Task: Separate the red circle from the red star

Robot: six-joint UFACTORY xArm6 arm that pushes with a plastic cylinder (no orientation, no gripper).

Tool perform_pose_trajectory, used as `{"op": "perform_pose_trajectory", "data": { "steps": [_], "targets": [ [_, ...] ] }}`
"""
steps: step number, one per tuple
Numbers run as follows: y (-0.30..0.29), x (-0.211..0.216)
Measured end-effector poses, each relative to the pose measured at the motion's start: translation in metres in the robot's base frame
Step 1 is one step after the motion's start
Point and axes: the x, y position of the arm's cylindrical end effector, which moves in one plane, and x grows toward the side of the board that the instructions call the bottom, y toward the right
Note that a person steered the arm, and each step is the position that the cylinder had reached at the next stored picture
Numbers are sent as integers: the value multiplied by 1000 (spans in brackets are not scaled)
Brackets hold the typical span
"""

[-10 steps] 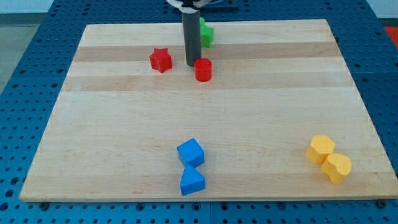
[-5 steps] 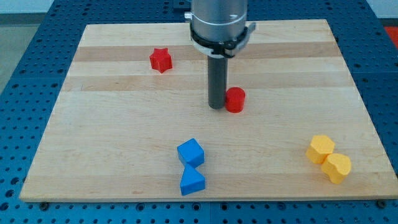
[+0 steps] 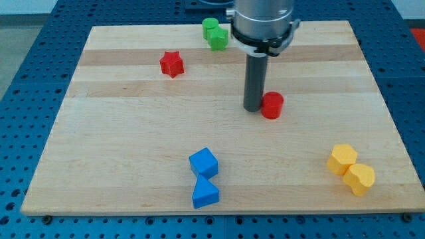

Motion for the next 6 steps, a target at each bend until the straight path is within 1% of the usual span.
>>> {"op": "perform_pose_trajectory", "data": {
  "steps": [1, 2, 4, 5, 6],
  "targets": [
    [8, -5],
    [18, -20],
    [38, -22],
    [55, -29],
    [56, -39]
  ]
}}
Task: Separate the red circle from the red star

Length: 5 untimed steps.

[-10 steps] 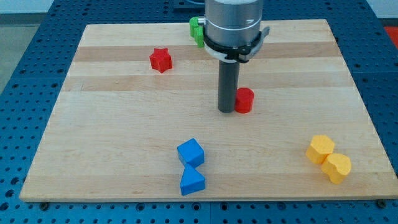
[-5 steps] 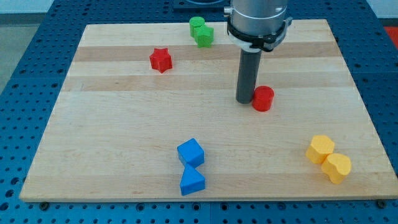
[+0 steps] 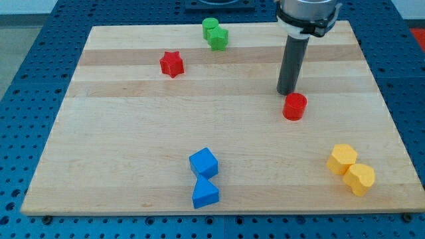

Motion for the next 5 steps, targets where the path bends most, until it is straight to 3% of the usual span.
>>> {"op": "perform_pose_trajectory", "data": {
  "steps": [5],
  "targets": [
    [2, 76]
  ]
}}
